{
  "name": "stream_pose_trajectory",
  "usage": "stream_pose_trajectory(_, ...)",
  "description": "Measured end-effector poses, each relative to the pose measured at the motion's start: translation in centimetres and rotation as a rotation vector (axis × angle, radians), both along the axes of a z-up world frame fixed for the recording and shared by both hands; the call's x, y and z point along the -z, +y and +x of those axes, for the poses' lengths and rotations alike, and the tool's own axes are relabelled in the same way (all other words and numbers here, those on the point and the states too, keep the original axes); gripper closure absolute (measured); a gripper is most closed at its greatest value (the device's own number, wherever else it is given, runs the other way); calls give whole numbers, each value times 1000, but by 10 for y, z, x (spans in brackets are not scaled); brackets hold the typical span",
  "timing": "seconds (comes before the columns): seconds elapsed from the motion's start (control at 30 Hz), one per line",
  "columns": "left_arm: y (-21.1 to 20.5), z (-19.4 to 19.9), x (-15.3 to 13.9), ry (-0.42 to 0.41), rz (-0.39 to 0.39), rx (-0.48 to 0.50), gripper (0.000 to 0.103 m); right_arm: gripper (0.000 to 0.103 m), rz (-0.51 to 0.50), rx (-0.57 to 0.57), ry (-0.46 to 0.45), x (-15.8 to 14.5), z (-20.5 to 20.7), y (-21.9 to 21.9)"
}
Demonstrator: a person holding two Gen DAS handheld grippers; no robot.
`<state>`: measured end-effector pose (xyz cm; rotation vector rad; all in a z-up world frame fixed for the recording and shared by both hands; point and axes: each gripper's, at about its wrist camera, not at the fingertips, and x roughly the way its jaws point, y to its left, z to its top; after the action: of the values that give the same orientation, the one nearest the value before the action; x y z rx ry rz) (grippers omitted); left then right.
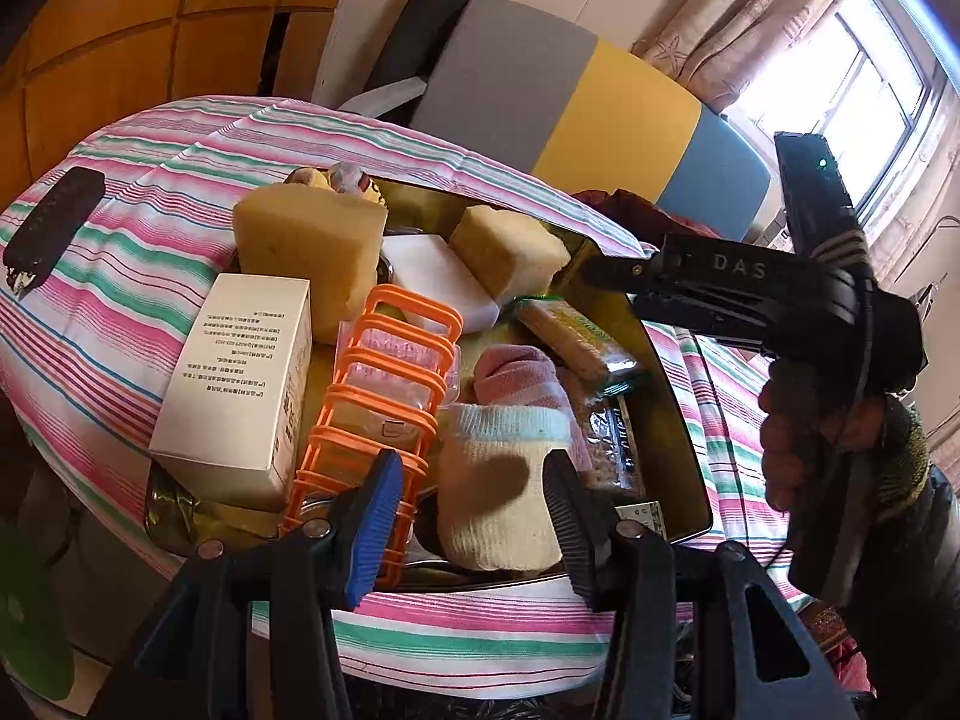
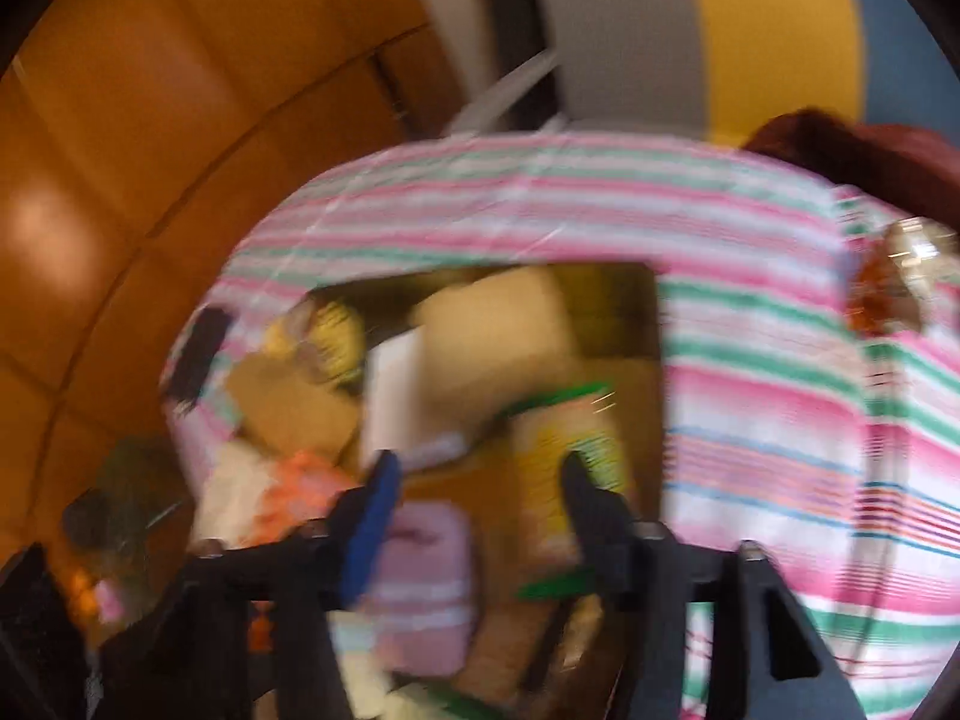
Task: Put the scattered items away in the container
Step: 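Release the cream sock into the tin with the left tool while the right tool drops the crackers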
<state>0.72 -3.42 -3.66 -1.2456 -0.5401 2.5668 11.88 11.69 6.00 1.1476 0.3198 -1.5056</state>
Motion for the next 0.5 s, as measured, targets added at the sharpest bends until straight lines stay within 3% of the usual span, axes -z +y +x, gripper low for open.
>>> stream_pose_trajectory(0.07, 0, 0, -1, 2, -2, 0, 54, 75, 45, -39, -25, 11, 5, -6)
stream_pose_trajectory(0.2, 0, 1, 0, 2, -4, 5, 54, 77, 92, -5, -17, 29, 1, -8)
stream_pose_trajectory(0.3, 1, 0, 0, 3, -9, 8, 54, 89, 85, 27, -18, 34, -11, -9)
stream_pose_trajectory(0.5, 4, 0, 0, 6, -33, 17, 54, 87, 67, 19, -30, 33, -9, -9)
